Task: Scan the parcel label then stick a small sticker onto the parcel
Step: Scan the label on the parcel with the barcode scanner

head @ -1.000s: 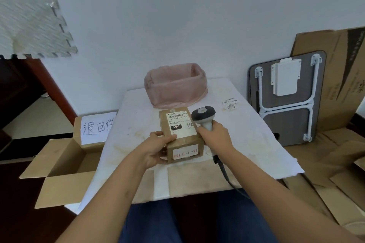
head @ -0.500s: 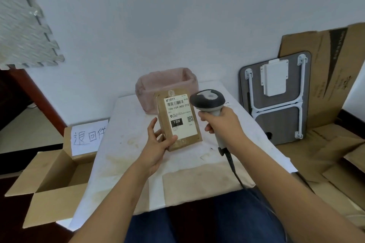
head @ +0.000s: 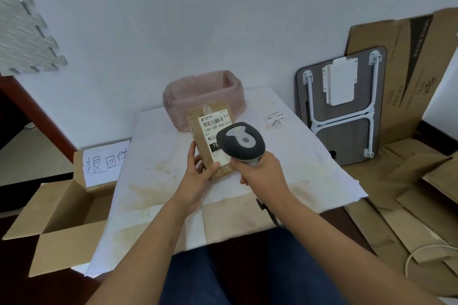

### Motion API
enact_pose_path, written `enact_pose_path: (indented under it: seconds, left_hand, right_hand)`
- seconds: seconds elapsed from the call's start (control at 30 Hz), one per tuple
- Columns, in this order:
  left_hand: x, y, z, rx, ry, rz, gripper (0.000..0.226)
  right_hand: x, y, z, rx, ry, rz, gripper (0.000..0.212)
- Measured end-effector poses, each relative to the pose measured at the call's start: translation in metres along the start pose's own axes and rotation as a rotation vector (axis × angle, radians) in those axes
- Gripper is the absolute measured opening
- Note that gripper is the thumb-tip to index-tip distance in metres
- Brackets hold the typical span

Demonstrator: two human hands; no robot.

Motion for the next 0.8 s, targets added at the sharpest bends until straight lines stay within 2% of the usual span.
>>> enact_pose_path:
  seconds: [0.13,0.33,0.8]
  left_hand:
    - [0.0005,-0.001,0.0006,0.003,-0.001,-0.006,0.089]
    - [0.0013,-0.0014,0.0001,0.003,-0.008,-0.005,0.09]
    - [0.0003,-0.0019,0.0013,0.013,-0.001,0.009,0.09]
  right_hand:
    - [0.0046,0.0055,-0.005,-0.06,0.011,-0.007,0.018]
    - [0.0081,0.0086,-0.0058,-0.06,0.029,0.02,0.03]
    - [0.0072,0.0071,-0.0083,-0.064,0.01,0.035,0.029]
Point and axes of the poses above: each hand's wrist, its own x-axis away from the middle knuckle, its own z-axis out of the back of the hand, y = z × x, the point moved 3 cm from there along -x, towards the middle knuckle, and after that the axes turned 6 degrees about -x, right-handed, at the moved point
